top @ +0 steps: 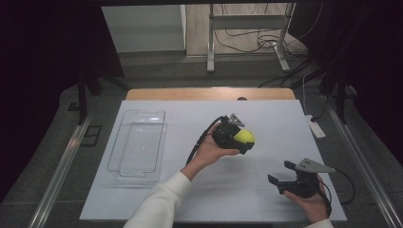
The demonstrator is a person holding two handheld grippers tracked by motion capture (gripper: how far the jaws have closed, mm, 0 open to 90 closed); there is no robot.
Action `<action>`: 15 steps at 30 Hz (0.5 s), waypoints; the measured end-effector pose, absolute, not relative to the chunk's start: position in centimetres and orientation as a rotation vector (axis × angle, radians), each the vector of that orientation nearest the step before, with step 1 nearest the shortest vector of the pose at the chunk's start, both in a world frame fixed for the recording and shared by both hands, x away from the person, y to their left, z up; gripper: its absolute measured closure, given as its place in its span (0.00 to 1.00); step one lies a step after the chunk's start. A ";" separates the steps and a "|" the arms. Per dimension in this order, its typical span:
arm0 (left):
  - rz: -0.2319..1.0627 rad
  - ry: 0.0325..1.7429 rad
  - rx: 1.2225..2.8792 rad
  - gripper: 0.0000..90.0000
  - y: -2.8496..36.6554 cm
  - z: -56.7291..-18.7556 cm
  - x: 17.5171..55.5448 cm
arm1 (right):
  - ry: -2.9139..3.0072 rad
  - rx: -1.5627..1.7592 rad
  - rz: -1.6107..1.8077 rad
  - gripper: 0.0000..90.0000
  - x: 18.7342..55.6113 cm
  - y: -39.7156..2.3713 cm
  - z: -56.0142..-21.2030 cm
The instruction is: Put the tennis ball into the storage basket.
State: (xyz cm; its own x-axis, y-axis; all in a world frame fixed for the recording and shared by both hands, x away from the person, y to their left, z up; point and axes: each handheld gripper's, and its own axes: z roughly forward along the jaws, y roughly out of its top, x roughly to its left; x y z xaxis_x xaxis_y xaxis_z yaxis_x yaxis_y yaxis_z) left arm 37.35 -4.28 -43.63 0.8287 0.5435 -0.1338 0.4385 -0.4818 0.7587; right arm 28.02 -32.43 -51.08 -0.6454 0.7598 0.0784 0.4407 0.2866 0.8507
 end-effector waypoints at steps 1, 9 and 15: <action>0.159 0.711 2.150 0.30 -4.2 -43.6 37.3 | 2.219 1.087 1.298 0.11 28.0 -32.4 -51.1; 0.175 0.726 2.126 0.30 -3.3 -43.2 37.3 | 2.221 1.087 1.299 0.11 28.0 -32.4 -51.1; 0.193 0.729 2.119 0.30 -2.6 -42.9 37.2 | 2.223 1.088 1.294 0.11 28.0 -32.4 -51.1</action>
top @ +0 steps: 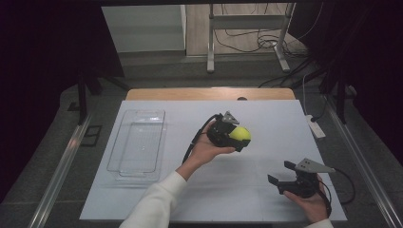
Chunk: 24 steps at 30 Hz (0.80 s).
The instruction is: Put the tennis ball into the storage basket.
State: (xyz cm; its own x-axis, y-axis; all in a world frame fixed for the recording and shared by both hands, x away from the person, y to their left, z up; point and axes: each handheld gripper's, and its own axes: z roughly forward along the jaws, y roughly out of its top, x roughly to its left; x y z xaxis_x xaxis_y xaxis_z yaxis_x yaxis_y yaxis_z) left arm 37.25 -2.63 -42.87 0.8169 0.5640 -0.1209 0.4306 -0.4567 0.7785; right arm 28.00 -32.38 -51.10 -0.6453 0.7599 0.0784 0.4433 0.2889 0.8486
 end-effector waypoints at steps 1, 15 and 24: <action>0.195 0.730 2.118 0.30 -2.5 -42.8 37.2 | 2.223 1.086 1.294 0.11 28.0 -32.4 -51.1; 0.208 0.736 2.092 0.30 -1.4 -42.4 37.0 | 2.212 1.091 1.297 0.11 28.0 -32.5 -51.0; 0.218 0.742 2.078 0.30 -0.7 -42.2 37.0 | 2.209 1.090 1.300 0.11 27.9 -32.5 -51.0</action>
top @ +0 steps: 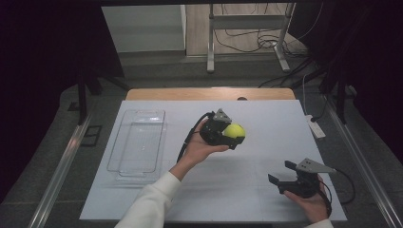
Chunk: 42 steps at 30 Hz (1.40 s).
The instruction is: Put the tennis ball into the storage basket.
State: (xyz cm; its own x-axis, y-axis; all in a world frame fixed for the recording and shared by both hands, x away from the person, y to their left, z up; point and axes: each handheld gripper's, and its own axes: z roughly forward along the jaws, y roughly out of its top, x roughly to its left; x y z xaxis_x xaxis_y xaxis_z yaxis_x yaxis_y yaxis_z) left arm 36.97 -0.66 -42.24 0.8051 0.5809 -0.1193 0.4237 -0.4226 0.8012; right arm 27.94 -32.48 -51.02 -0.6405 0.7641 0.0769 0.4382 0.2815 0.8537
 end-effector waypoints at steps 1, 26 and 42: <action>0.220 0.741 2.077 0.30 -0.6 -42.2 37.0 | 2.209 1.089 1.300 0.11 27.9 -32.5 -51.0; 0.257 0.756 2.037 0.30 1.7 -41.7 36.8 | 2.211 1.095 1.295 0.11 28.0 -32.5 -51.1; 0.275 0.773 2.010 0.30 3.2 -41.5 36.7 | 2.211 1.095 1.290 0.11 27.9 -32.4 -51.1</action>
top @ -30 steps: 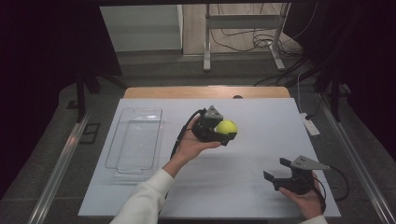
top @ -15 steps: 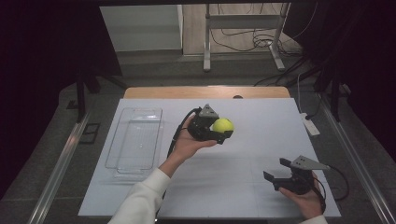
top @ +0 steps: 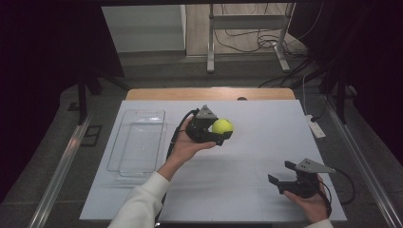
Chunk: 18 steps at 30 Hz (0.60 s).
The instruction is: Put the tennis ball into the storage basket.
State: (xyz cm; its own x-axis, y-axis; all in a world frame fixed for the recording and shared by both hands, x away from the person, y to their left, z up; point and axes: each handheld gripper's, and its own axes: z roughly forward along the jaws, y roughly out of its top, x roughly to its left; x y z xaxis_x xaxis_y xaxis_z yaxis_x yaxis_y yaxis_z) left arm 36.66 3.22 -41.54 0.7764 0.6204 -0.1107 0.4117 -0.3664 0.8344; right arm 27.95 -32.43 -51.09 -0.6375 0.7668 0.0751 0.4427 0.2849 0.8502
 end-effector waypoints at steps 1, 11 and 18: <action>0.277 0.773 2.009 0.30 3.3 -41.5 36.7 | 2.211 1.095 1.290 0.11 27.9 -32.4 -51.1; 0.288 0.785 1.998 0.30 4.0 -41.3 36.6 | 2.209 1.096 1.293 0.11 27.9 -32.5 -51.1; 0.301 0.793 1.987 0.30 4.7 -40.9 36.5 | 2.209 1.095 1.294 0.11 27.9 -32.4 -51.1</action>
